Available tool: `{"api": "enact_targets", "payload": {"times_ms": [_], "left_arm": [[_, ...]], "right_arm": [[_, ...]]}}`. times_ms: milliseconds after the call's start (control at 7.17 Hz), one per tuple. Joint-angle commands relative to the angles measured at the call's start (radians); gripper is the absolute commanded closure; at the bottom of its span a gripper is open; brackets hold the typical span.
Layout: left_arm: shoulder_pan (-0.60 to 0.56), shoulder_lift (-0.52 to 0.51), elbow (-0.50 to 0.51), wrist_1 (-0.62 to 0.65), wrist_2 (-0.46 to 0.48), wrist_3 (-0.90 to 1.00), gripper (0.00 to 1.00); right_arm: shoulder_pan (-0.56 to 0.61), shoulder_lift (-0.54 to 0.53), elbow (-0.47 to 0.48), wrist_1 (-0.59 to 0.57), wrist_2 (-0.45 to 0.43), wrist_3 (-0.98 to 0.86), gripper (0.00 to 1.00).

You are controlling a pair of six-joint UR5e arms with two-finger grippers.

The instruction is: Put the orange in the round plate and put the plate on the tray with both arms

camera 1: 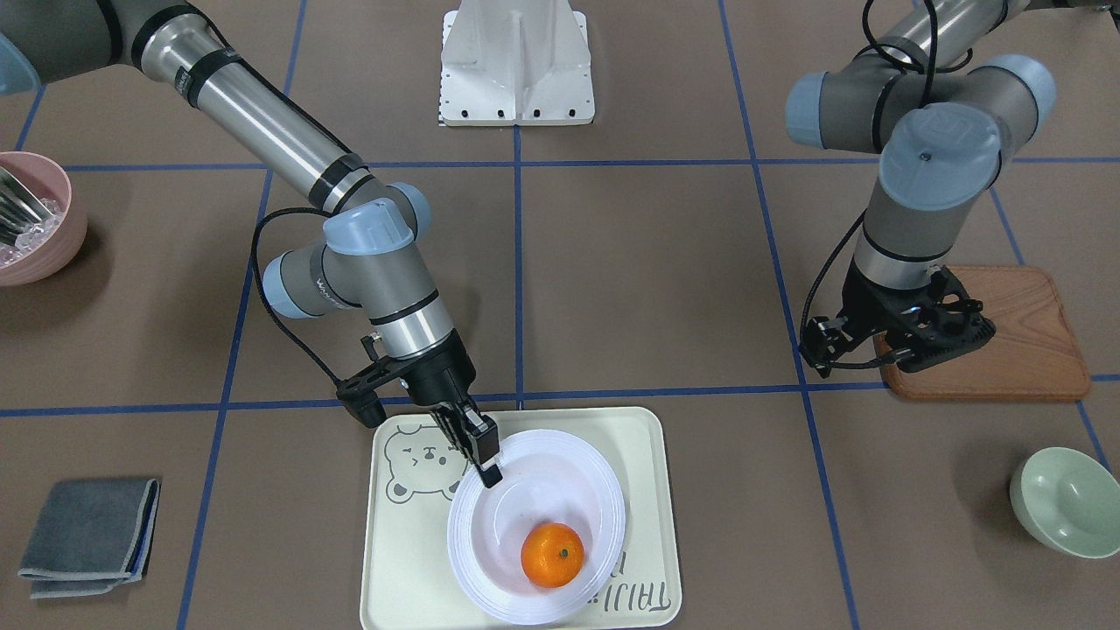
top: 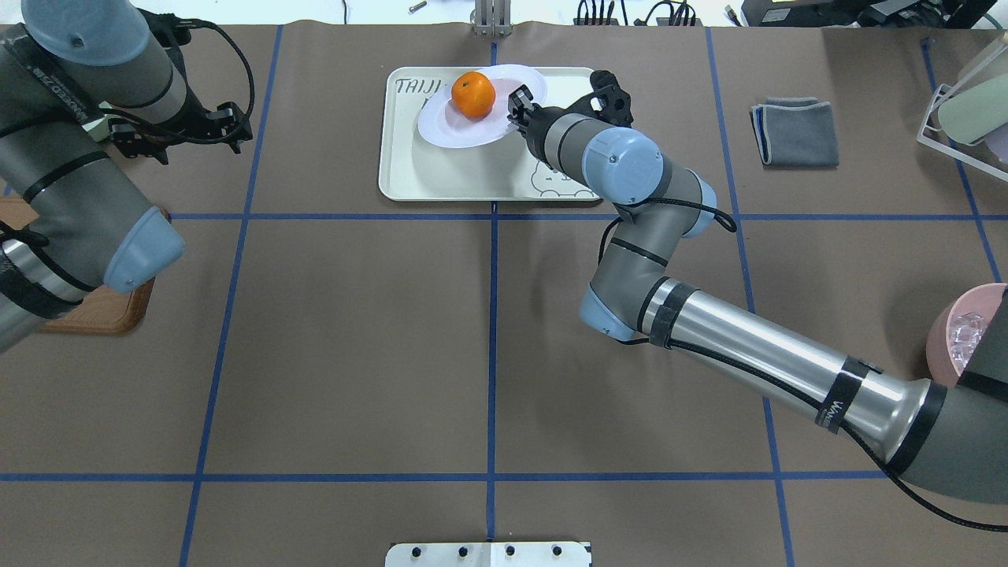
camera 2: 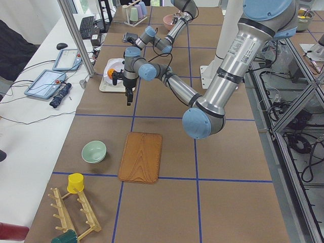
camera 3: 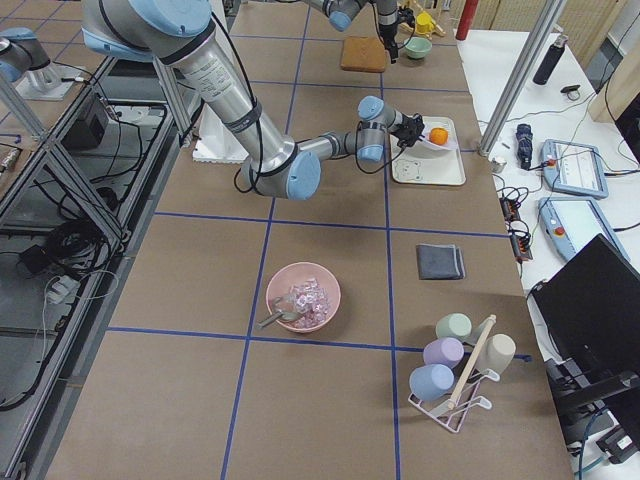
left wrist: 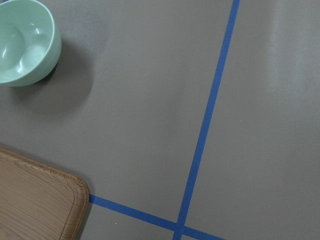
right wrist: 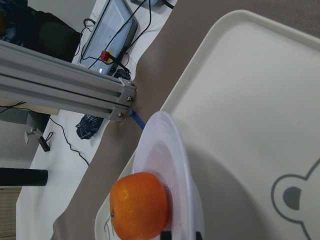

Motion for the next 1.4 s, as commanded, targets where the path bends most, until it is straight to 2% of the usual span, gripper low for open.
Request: {"api": "enact_targets", "payload": {"times_ms": [0, 140, 279, 419, 558, 698, 977, 1256], "left_arm": [[-0.001, -0.003, -0.001, 0.0, 0.0, 0.0, 0.01], [-0.003, -0.005, 0.001, 0.0, 0.0, 0.0, 0.01], [-0.003, -0.005, -0.001, 0.0, 0.0, 0.0, 0.01], [-0.003, -0.006, -0.001, 0.0, 0.0, 0.0, 0.01], [-0.004, -0.006, -0.002, 0.0, 0.0, 0.002, 0.01], [-0.007, -0.003, -0.002, -0.002, -0.002, 0.014, 0.01], [-0.044, 0.029, -0.039, 0.001, -0.011, 0.223, 0.01], [-0.142, 0.104, -0.062, -0.003, -0.122, 0.436, 0.01]], "right_arm": [[-0.003, -0.077, 0.094, -0.078, 0.063, -0.184, 0.0], [0.005, -0.144, 0.209, -0.23, 0.115, -0.293, 0.0], [0.044, -0.183, 0.305, -0.39, 0.213, -0.422, 0.0], [0.092, -0.186, 0.372, -0.545, 0.314, -0.533, 0.0], [0.144, -0.209, 0.423, -0.636, 0.405, -0.651, 0.0], [0.209, -0.279, 0.484, -0.713, 0.501, -0.796, 0.0], [0.378, -0.391, 0.561, -0.834, 0.652, -1.099, 0.0], [0.565, -0.546, 0.58, -0.874, 0.759, -1.49, 0.0]]}}
